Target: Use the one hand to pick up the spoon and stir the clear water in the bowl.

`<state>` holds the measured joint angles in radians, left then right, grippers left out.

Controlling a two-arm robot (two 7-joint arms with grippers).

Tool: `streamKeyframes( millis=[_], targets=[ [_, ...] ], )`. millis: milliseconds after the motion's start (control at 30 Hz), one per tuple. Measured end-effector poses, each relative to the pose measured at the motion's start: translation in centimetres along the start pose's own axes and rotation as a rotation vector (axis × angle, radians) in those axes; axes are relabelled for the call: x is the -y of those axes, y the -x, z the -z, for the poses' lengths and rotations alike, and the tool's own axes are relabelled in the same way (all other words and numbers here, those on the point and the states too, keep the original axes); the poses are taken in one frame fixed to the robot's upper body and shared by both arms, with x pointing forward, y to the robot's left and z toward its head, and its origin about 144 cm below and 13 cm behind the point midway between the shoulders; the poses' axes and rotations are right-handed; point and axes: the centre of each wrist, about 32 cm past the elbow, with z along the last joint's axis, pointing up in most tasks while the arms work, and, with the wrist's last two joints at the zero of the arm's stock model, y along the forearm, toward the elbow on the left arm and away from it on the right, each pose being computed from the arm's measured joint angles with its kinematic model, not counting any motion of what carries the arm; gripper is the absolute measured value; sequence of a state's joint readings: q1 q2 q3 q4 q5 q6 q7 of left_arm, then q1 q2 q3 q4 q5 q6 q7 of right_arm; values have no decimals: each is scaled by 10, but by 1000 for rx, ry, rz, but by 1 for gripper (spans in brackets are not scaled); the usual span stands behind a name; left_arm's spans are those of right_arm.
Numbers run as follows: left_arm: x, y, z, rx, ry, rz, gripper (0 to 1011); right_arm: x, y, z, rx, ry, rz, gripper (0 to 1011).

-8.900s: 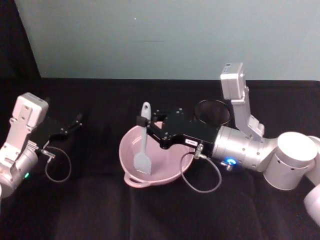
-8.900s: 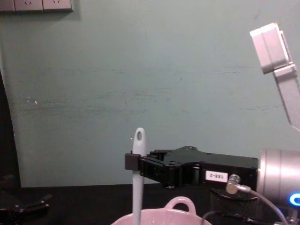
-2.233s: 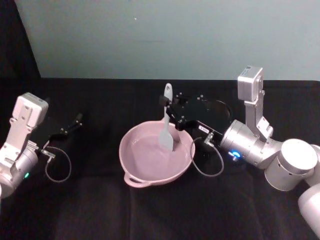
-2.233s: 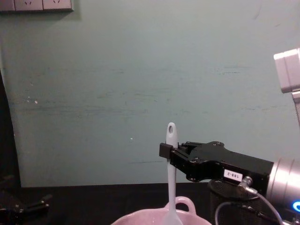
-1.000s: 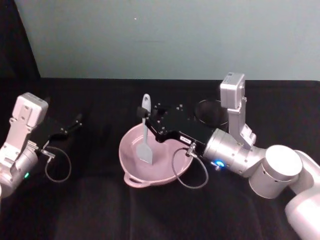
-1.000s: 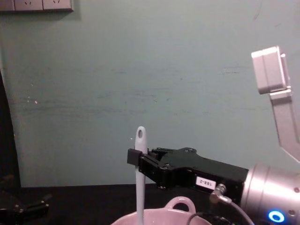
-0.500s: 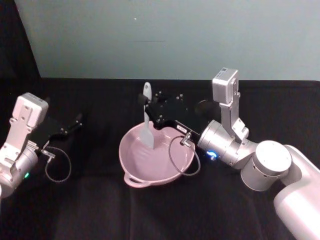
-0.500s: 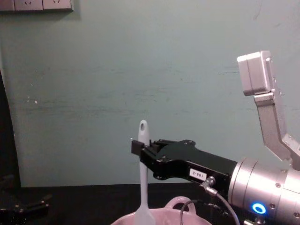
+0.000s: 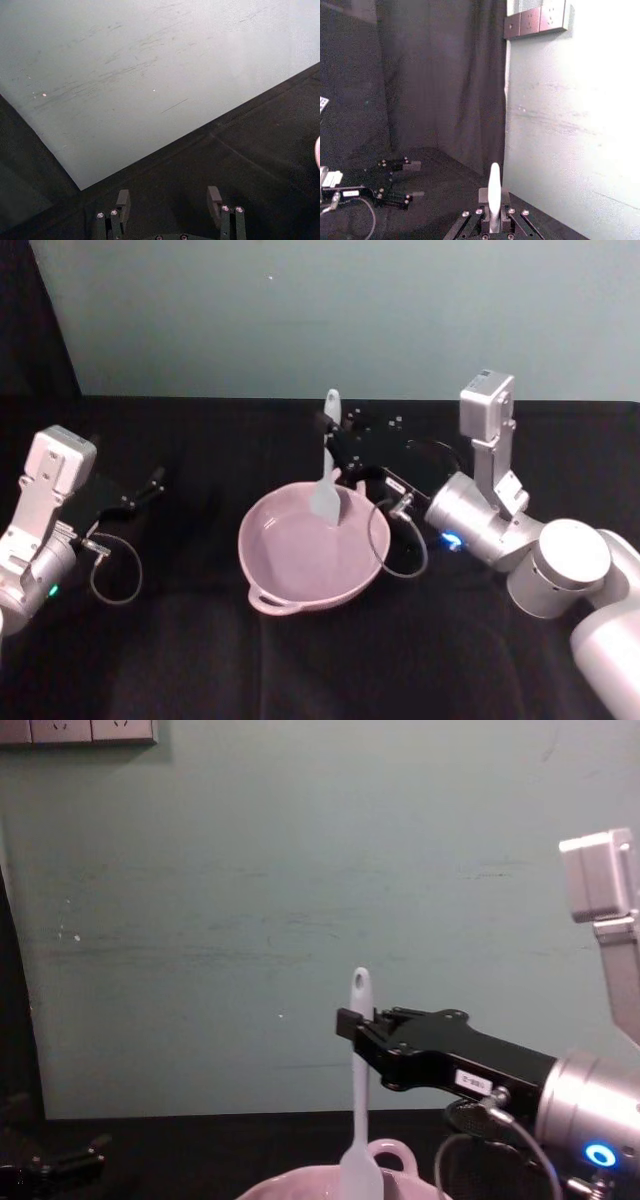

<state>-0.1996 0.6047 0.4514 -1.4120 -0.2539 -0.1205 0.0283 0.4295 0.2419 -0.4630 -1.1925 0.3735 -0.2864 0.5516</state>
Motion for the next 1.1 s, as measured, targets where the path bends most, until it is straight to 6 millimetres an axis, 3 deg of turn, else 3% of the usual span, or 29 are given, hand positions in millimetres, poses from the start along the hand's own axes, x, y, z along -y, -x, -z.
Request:
streamKeyframes(
  millis=[233, 600, 867, 1100],
  targets=[
    [0, 0, 0, 0, 0, 0, 1011, 16, -5, -2, -14, 15, -8, 116],
    [0, 0, 0, 0, 0, 0, 1011, 39, 7, -8, -72, 33, -78, 116],
    [0, 0, 0, 0, 0, 0, 1011, 40, 21, -10, -98, 34, -135, 114],
    [0, 0, 0, 0, 0, 0, 1011, 30, 32, -8, -107, 36, -170, 114]
  ],
)
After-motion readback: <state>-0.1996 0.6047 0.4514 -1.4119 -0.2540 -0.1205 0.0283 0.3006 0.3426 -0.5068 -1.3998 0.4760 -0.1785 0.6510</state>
